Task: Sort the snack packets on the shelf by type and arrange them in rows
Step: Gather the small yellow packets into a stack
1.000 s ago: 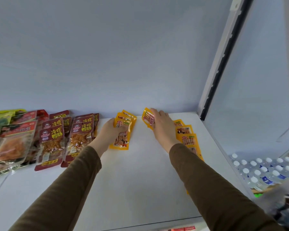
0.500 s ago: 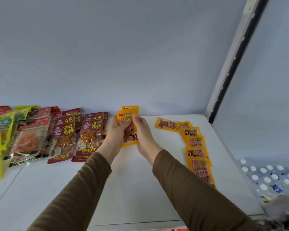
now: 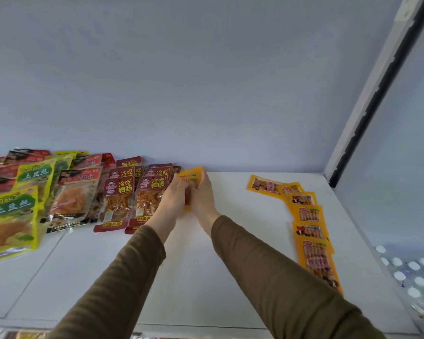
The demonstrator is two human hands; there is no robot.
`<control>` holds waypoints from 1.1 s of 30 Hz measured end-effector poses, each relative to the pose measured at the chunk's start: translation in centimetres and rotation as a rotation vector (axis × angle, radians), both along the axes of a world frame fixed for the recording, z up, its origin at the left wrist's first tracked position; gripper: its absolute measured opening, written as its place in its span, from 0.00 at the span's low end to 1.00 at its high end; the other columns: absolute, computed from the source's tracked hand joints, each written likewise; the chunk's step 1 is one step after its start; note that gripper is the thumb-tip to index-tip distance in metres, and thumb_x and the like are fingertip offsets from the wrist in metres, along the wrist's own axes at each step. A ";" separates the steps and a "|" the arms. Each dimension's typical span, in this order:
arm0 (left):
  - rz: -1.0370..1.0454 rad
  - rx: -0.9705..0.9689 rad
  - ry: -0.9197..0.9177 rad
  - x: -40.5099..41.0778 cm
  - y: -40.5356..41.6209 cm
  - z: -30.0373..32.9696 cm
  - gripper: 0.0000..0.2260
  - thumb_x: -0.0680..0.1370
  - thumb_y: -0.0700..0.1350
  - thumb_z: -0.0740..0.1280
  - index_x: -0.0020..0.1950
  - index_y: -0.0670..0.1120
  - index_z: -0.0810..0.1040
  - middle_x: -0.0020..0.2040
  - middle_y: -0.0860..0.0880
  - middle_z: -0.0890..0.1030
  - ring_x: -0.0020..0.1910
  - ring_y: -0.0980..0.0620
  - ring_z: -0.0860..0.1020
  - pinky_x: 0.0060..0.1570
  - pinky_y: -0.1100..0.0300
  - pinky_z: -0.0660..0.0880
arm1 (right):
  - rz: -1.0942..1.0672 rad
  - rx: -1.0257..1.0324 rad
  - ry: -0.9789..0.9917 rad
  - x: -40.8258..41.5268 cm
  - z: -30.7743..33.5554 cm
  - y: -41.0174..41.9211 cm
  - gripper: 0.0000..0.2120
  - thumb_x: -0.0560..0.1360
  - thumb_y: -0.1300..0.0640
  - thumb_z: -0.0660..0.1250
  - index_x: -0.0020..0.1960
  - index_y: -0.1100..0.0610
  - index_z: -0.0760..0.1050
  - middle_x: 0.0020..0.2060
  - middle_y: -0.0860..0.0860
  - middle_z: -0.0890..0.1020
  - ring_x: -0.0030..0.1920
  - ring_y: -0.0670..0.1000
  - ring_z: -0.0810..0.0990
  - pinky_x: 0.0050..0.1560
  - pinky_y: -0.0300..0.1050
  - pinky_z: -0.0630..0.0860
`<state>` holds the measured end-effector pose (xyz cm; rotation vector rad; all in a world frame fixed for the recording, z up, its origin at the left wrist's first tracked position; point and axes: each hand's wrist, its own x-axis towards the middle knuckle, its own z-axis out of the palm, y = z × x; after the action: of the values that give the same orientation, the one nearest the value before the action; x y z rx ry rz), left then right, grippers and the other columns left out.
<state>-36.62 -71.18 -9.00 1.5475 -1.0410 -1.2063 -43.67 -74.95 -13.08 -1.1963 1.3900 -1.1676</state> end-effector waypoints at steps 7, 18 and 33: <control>-0.015 0.028 -0.051 0.2 -0.1 -0.4 0.25 0.87 0.45 0.53 0.84 0.51 0.54 0.72 0.45 0.71 0.63 0.49 0.71 0.54 0.57 0.69 | 0.080 0.019 0.122 -0.4 -0.6 1.2 0.27 0.84 0.61 0.54 0.82 0.50 0.55 0.74 0.55 0.70 0.72 0.58 0.71 0.70 0.57 0.74; -0.073 -0.200 -0.364 -1.5 1.1 0.4 0.25 0.85 0.45 0.59 0.82 0.49 0.61 0.76 0.44 0.70 0.68 0.46 0.75 0.62 0.48 0.76 | 0.091 -0.133 0.244 -8.0 4.0 6.9 0.23 0.84 0.59 0.61 0.78 0.53 0.67 0.78 0.49 0.67 0.77 0.48 0.63 0.67 0.27 0.58; -0.665 -0.335 -0.757 -16.0 -2.6 -2.1 0.33 0.82 0.62 0.62 0.83 0.51 0.57 0.84 0.42 0.54 0.83 0.42 0.49 0.79 0.48 0.48 | -0.146 0.213 0.849 -23.7 2.2 19.6 0.46 0.77 0.39 0.68 0.83 0.47 0.43 0.83 0.52 0.46 0.82 0.57 0.44 0.80 0.58 0.48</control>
<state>-52.66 -73.77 -11.12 1.4431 -2.2595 -0.7589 -67.33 -55.37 -10.93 -1.5268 2.1914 -0.5687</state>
